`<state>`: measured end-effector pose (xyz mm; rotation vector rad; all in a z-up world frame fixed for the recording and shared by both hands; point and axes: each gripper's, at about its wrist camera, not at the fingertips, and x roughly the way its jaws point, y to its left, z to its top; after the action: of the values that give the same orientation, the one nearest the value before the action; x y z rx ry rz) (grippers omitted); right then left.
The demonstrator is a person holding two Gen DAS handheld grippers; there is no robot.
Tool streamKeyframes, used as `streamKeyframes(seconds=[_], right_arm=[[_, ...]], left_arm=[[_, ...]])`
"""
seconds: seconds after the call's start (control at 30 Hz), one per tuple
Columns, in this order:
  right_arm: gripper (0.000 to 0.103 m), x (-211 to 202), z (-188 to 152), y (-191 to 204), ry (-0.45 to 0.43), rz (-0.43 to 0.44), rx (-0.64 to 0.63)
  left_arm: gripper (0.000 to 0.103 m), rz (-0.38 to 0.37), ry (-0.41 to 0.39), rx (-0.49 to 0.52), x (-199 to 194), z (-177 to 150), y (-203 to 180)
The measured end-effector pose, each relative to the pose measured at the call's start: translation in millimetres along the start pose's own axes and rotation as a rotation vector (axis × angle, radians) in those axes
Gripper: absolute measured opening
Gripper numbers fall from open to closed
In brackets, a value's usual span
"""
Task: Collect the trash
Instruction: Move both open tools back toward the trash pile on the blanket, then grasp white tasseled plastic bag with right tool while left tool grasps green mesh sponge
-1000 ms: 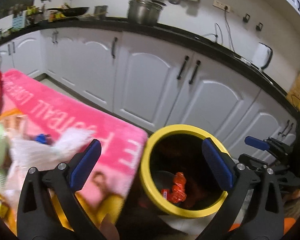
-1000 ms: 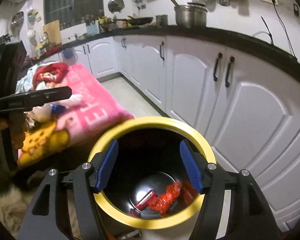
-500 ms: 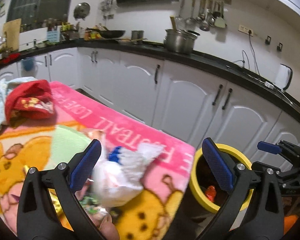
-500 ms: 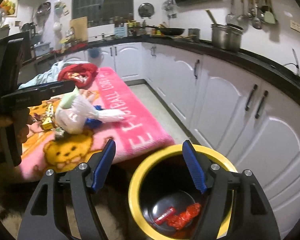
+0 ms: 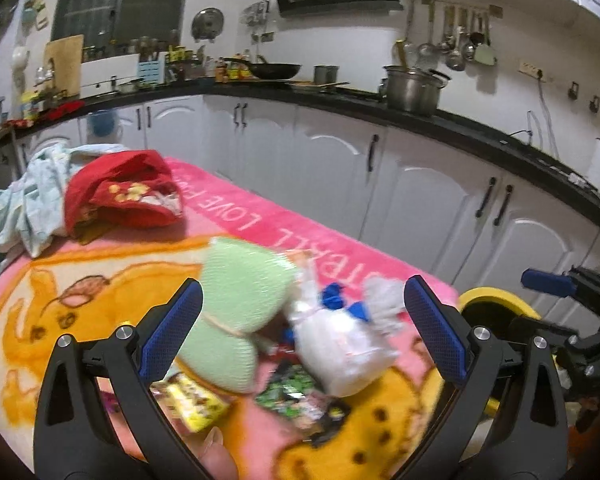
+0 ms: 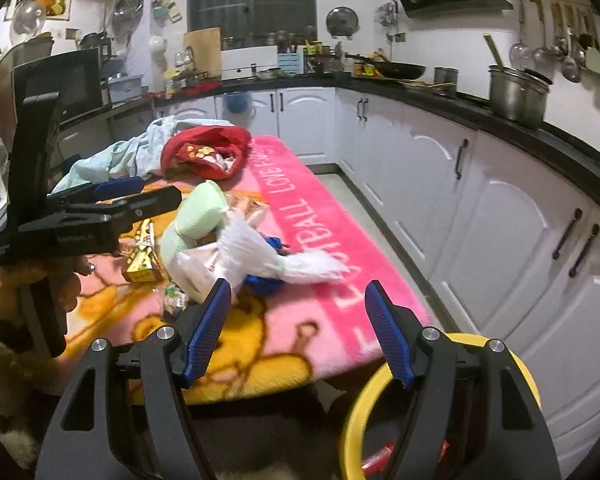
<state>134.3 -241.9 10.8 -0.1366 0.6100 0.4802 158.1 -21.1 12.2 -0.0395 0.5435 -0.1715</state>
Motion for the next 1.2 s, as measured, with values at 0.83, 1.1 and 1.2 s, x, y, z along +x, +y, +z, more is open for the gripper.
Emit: streamKeyframes(seconds=[0.83,1.1,1.2], right_arm=[[0.03,101,28,33,0.12,0.111,-0.056],[0.014,95,23,33,0.106,0.112,-0.066],[0.014,90,23,31,0.094,0.104,-0.064]], left_arm=[[0.088,-0.015,0.249,0.037,76,-14,56],[0.071,-0.04,0.289,0.002,93,-19,62],[0.066,-0.04,0.284,0.005,92,-19,61]])
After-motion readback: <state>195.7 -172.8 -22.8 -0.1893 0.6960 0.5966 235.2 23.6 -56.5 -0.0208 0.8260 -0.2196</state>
